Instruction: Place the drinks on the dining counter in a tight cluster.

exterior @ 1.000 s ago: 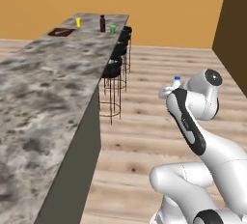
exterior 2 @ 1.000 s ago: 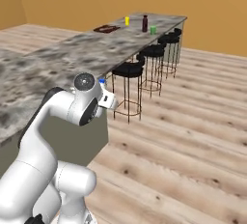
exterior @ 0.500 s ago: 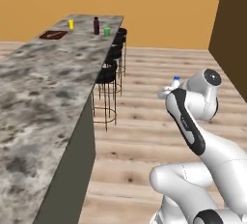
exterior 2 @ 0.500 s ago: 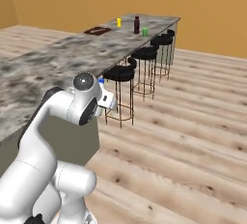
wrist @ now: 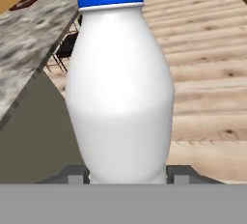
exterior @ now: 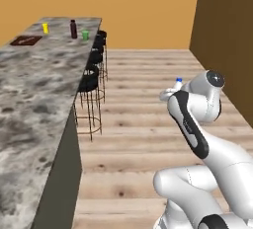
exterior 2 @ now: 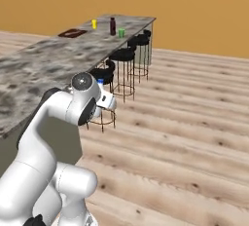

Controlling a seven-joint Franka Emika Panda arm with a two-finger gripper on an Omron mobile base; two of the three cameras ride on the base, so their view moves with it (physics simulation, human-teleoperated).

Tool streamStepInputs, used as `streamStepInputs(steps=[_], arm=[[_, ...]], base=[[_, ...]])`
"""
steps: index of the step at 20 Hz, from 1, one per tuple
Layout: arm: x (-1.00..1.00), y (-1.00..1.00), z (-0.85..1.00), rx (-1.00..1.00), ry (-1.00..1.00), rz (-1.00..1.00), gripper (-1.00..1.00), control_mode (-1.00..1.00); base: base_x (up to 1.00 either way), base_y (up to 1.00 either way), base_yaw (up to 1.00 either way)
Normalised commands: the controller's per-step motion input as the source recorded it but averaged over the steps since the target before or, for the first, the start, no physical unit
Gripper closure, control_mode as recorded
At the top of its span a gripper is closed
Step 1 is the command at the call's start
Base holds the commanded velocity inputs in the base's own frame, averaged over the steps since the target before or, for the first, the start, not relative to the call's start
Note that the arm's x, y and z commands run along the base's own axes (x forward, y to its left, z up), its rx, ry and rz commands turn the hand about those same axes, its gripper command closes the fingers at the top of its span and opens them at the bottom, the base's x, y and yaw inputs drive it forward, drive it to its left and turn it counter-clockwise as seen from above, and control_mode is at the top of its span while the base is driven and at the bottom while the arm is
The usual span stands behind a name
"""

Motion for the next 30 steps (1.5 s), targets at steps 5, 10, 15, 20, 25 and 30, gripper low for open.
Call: streamStepInputs(steps=[5,10,15,20,25,30], arm=[[0.0,0.0,0.0,0.0,0.0,0.0,1.0,1.0],[0.0,0.0,0.0,0.0,0.0,0.0,1.0,1.0],[0.0,0.0,0.0,0.0,0.0,0.0,1.0,1.0],[0.0,0.0,0.0,0.0,0.0,0.0,1.0,1.0],[0.0,0.0,0.0,0.0,0.0,0.0,1.0,1.0],[0.0,0.0,0.0,0.0,0.0,0.0,1.0,1.0]], base=[[0.36,-0.24,-0.29],[0.33,-0.22,-0.33],[0.38,-0.22,-0.29],[0.59,-0.14,-0.11],[0.69,-0.13,0.0],[0.77,-0.12,0.0]])
